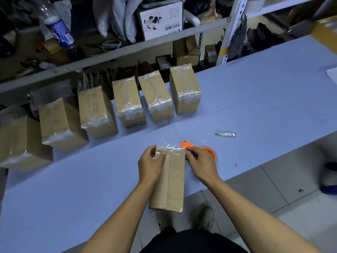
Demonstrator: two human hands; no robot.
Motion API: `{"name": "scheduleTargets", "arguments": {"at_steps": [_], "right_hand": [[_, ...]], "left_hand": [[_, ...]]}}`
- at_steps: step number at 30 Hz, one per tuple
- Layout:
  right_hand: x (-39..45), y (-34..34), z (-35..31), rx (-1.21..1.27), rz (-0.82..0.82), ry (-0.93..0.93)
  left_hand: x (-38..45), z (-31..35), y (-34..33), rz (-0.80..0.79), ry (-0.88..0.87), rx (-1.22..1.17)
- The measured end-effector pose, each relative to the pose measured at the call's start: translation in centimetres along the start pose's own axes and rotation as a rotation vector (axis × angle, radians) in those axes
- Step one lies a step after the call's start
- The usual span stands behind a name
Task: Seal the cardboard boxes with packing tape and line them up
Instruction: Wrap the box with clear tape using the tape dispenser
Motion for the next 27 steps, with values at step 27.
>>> {"name": "scheduleTargets", "arguments": {"at_steps": [27], "right_hand": [[1.2, -2.5, -9.3, 0.350, 0.194, 0.086]], "left_hand": [[-0.8, 4.1, 5.8, 0.401, -0.126, -0.391]]}}
Point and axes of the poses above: each hand's wrist, its own x-axis towards the middle knuckle, its own y-axis out of the back of the hand, z = x × y, the point moved 5 cm from there along x, towards the middle knuckle, and after that the axes turned 4 degrees about x, right-handed, at the moved point
